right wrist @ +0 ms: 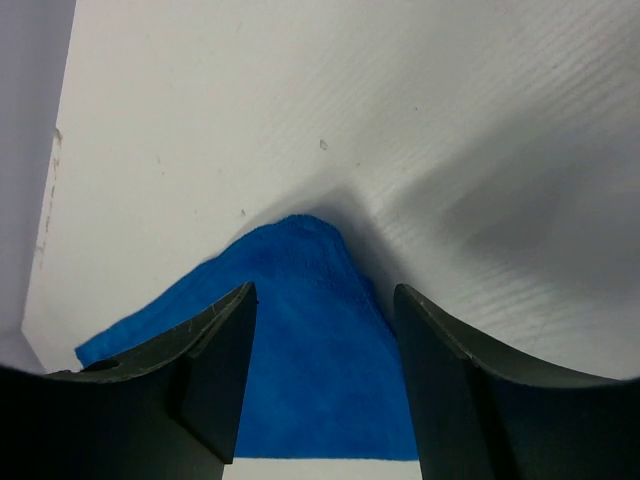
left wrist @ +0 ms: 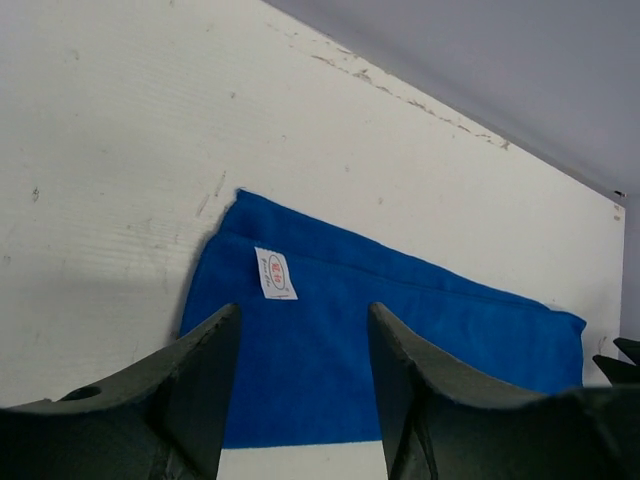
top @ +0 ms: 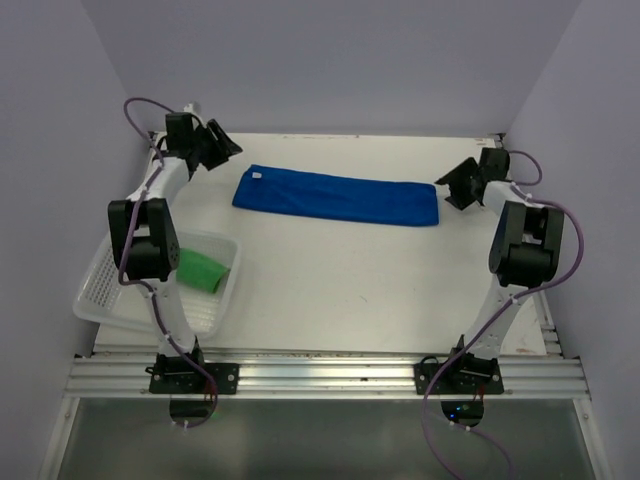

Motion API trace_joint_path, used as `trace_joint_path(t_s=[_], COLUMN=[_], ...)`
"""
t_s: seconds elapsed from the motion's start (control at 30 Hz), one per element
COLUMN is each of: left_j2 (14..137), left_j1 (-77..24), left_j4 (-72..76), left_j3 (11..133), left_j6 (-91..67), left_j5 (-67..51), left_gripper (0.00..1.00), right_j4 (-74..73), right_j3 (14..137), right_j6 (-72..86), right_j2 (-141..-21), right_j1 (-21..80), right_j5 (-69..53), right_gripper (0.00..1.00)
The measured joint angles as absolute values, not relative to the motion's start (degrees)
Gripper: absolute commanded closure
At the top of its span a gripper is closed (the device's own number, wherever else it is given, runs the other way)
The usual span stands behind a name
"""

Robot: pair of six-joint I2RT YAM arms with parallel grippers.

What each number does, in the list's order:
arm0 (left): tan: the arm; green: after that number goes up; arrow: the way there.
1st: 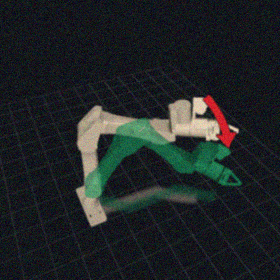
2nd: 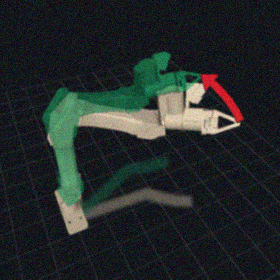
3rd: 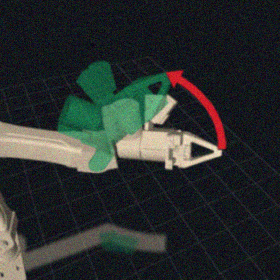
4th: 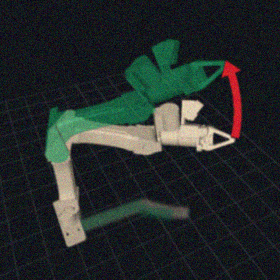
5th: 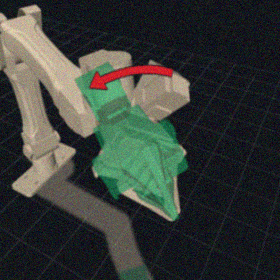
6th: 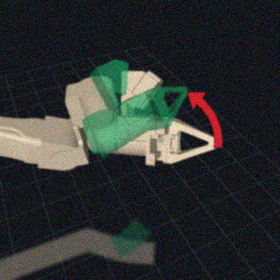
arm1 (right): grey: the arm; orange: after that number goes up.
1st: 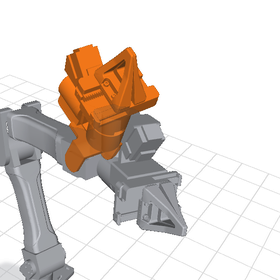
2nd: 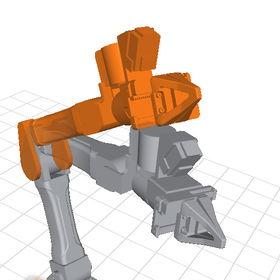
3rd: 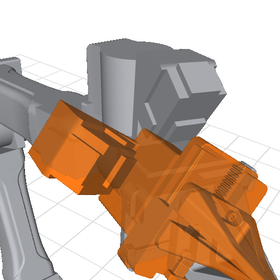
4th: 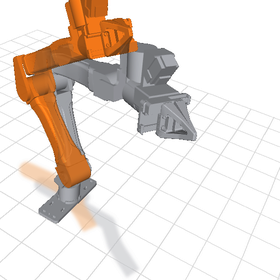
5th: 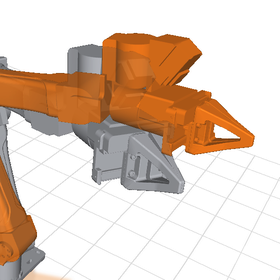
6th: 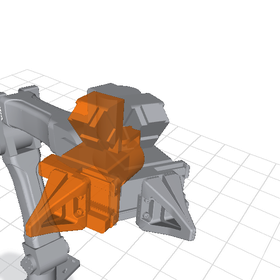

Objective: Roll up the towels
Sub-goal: Fold the towel

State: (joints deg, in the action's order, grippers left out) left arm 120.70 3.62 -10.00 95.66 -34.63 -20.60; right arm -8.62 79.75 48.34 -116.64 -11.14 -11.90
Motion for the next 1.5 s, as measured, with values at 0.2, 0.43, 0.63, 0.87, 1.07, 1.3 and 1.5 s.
trace_joint_path(t_s=[0.2,0.43,0.63,0.87,1.07,1.3,1.5], left_j2=[110.0,95.9,88.5,85.6,85.4,82.0,79.8], left_j1=[3.6,3.1,2.0,3.0,5.0,5.0,4.1], left_j4=[-10.7,-10.6,-10.1,-10.0,-10.3,-9.5,-9.5], left_j3=[89.6,76.2,68.4,62.4,61.1,58.9,58.7], left_j6=[-32.4,-30.3,-30.3,-30.9,-30.9,-30.8,-29.8], left_j5=[-20.4,-17.5,-16.2,-15.9,-16.4,-16.8,-14.7], left_gripper=[0.16,0.0,0.01,0.01,0.0,0.0,0.0], right_j4=[-9.4,-13.4,-16.3,-19.7,-21.3,-23.1,-24.5], right_j3=[75.8,74.5,74.5,75.7,78.0,78.9,79.1], right_j6=[40.0,32.4,28.6,25.6,23.9,22.4,21.7], right_j2=[-112.4,-112.3,-112.3,-112.8,-114.4,-115.0,-115.0], right_j1=[-11.0,-8.4,-5.6,-4.4,-2.9,-2.8,-2.7], right_j5=[-12.8,-13.0,-10.5,-5.9,-2.9,-1.0,0.8], right_gripper=[0.39,0.39,0.39,0.46,0.55,0.82,1.0])
